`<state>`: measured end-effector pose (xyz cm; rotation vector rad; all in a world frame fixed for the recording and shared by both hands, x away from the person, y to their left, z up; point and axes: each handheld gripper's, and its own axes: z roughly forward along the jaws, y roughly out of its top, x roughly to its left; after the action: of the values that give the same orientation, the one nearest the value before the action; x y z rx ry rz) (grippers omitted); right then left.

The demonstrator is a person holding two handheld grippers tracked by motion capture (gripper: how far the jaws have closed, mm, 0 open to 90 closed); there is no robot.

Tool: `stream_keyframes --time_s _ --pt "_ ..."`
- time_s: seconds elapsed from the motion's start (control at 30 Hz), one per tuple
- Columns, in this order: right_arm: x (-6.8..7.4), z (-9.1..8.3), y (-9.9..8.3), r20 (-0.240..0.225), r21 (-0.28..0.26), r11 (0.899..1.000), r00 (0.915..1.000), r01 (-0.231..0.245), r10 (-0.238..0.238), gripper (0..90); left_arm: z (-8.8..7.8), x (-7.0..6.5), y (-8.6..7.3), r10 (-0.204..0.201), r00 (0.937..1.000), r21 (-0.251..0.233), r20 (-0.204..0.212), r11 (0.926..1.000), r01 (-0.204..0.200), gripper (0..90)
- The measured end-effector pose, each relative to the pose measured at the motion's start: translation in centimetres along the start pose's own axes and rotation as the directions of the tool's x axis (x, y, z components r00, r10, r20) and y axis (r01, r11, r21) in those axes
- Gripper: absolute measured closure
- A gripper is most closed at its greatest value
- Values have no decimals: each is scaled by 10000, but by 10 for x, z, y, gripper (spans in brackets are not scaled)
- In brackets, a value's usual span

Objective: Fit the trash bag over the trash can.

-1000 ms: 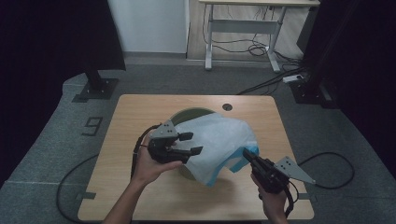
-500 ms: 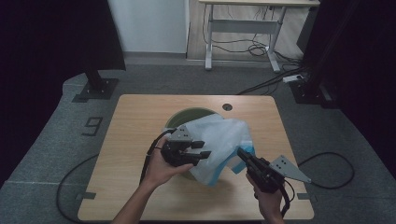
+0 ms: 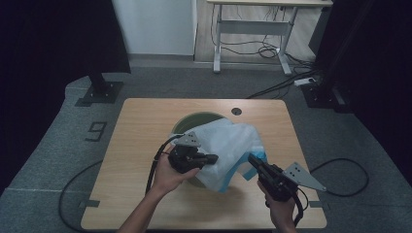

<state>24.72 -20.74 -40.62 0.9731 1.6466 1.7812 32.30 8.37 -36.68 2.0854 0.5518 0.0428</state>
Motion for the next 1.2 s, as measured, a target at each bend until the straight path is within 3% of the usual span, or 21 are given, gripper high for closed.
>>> stream_keyframes --time_s 0.17,0.27,0.5,0.63,0.73,0.87,0.97,1.1,1.2 --pt "-1 -1 -1 -35 40 10000 10000 -72 72 886 -6 -2 1 18 10000 -353 -29 9994 -19 887" --pt "1 1 -1 -110 75 9999 9999 -83 84 886 -5 -6 3 61 10000 -409 -35 9991 -62 709" --pt "6 7 -2 -308 180 9998 9995 -18 24 886 -1 -13 5 169 9997 -771 153 9969 -156 435" --pt "6 9 0 -374 174 9998 9993 -91 98 886 5 -18 3 327 9989 -641 -326 9973 -348 363" --pt "7 10 1 -401 109 9998 9991 -159 164 886 11 -21 2 546 9956 -391 -765 9976 -577 393" --pt "7 9 3 -402 38 9999 9991 -153 154 886 15 -24 1 704 9931 -261 -941 9970 -731 492" --pt "6 7 4 -386 1 9998 9991 -178 177 886 15 -23 0 652 9944 -227 -832 9975 -673 622" --pt "5 5 4 -373 -52 9998 9991 -195 193 886 12 -19 -1 491 9980 -331 -394 9982 -504 766" --pt "5 4 4 -358 -59 9998 9992 -198 195 886 9 -18 0 353 9993 -635 -110 9973 -359 849"
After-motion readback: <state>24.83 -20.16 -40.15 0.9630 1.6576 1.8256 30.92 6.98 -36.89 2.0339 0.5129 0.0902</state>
